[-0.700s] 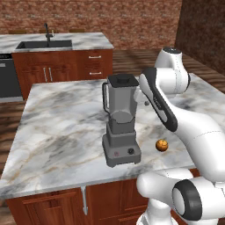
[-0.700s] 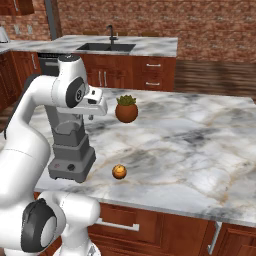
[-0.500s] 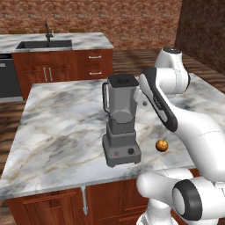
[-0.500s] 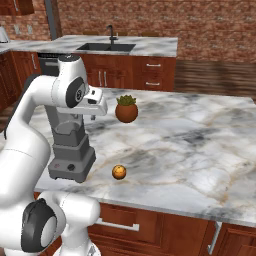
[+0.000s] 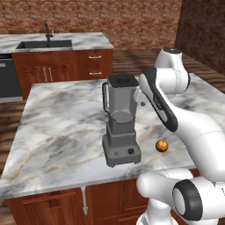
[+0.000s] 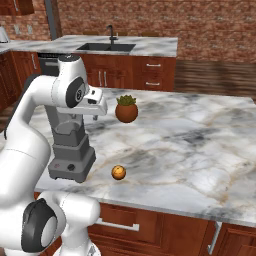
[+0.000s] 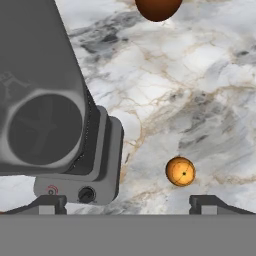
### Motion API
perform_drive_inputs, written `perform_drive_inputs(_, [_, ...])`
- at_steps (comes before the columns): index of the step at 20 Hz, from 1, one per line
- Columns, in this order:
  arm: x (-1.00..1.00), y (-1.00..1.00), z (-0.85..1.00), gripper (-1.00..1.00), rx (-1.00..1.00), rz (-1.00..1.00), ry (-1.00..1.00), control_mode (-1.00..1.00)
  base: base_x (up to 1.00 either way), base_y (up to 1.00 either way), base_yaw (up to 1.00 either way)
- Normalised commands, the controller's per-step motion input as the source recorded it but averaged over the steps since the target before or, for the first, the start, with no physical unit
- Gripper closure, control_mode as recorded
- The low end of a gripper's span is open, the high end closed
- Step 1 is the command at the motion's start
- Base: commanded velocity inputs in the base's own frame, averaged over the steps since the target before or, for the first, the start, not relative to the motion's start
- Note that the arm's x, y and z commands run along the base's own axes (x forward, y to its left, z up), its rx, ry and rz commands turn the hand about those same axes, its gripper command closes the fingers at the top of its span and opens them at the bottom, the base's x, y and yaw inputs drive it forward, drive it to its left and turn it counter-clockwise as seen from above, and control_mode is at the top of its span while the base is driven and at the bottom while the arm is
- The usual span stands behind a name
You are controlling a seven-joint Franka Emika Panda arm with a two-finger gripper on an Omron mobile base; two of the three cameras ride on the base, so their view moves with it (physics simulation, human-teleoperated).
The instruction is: Open the blender lid, put the orange in the blender, close the lid, and start the blender.
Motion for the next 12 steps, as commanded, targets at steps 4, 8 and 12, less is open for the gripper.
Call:
perform_drive_inputs(4, [0.00,0.00,0.00,-1.00,0.00,0.00,0.00,-1.00,0.00,0.00,0.00])
perform_drive_inputs(8, [0.00,0.00,0.00,-1.00,0.00,0.00,0.00,-1.00,0.00,0.00,0.00])
perform_drive_inputs(12, [0.05,0.00,0.00,-1.00,0.00,-0.01,0.02,-1.00,0.00,0.00,0.00])
